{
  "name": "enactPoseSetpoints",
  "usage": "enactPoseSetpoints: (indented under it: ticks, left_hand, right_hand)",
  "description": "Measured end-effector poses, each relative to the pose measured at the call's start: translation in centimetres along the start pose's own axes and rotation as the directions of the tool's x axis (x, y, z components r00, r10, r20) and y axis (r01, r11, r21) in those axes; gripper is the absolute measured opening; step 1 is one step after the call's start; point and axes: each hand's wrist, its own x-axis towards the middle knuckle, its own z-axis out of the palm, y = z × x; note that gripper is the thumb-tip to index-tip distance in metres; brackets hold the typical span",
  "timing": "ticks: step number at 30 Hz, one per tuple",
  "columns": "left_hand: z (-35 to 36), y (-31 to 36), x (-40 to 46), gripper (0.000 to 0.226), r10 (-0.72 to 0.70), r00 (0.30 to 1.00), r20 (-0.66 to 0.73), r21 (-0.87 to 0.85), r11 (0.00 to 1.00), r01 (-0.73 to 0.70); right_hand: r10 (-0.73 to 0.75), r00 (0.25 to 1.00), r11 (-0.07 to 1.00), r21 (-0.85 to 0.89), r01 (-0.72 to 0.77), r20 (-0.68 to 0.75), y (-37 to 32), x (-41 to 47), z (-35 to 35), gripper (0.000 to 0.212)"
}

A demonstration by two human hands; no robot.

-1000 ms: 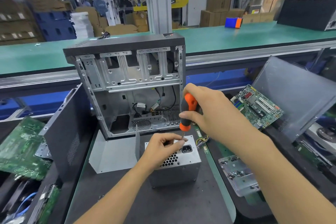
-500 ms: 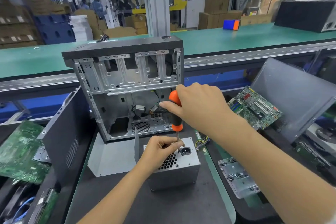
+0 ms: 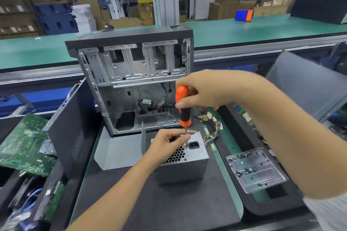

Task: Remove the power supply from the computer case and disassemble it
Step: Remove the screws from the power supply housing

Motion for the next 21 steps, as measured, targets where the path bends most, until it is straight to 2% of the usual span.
enactPoseSetpoints:
  ticks: [2, 4, 6, 7, 8, 11, 13, 15, 17, 21]
  left_hand:
    - [0.0, -0.2, 0.0, 0.019, 0.010, 1.000, -0.014, 0.001, 1.000, -0.010]
    - [0.1, -0.3, 0.0, 0.018, -0.004, 1.000, -0.028, 0.027, 1.000, 0.005]
    - [0.2, -0.3, -0.1, 0.016, -0.011, 0.999, -0.040, 0.044, 0.999, 0.012]
    - [0.4, -0.2, -0.2, 0.016, -0.005, 0.999, -0.045, 0.043, 0.999, 0.007]
    - [0.5, -0.1, -0.3, 0.015, -0.001, 0.999, -0.051, 0.043, 0.999, 0.003]
    - [0.7, 0.1, -0.3, 0.013, 0.001, 0.997, -0.072, 0.059, 0.998, 0.003]
    - [0.8, 0.3, -0.4, 0.014, -0.001, 0.997, -0.077, 0.070, 0.997, 0.006]
    - [0.8, 0.2, -0.3, 0.014, -0.006, 0.997, -0.077, 0.086, 0.996, 0.013]
    - [0.7, 0.0, -0.1, 0.014, -0.015, 0.998, -0.065, 0.098, 0.995, 0.021]
    - [0.6, -0.3, 0.1, 0.013, -0.028, 0.998, -0.054, 0.109, 0.994, 0.034]
  right_hand:
    - [0.010, 0.994, 0.990, 0.142, -0.026, 0.110, 0.6, 0.1, -1.0, 0.009]
    - [-0.031, 0.984, 0.974, 0.225, -0.009, 0.177, 0.8, 0.1, -1.5, 0.021]
    - [-0.065, 0.975, 0.972, 0.234, 0.014, 0.210, 0.7, 0.0, -1.6, 0.027]
    - [-0.058, 0.978, 0.980, 0.199, 0.017, 0.202, 0.6, -0.2, -1.5, 0.023]
    - [-0.033, 0.985, 0.990, 0.144, 0.009, 0.168, 0.5, -0.4, -1.4, 0.021]
    - [0.071, 0.995, 0.992, -0.101, -0.077, -0.067, 0.2, -0.4, -0.8, 0.059]
    - [0.061, 0.972, 0.959, -0.257, -0.120, -0.227, -0.1, 0.1, -0.1, 0.069]
    - [0.038, 0.960, 0.940, -0.316, -0.128, -0.277, -0.5, 0.5, 0.4, 0.067]
    - [0.022, 0.964, 0.942, -0.316, -0.109, -0.266, -0.5, 0.6, 0.7, 0.061]
    - [-0.011, 0.988, 0.963, -0.268, -0.031, -0.153, -0.2, 0.2, 0.3, 0.025]
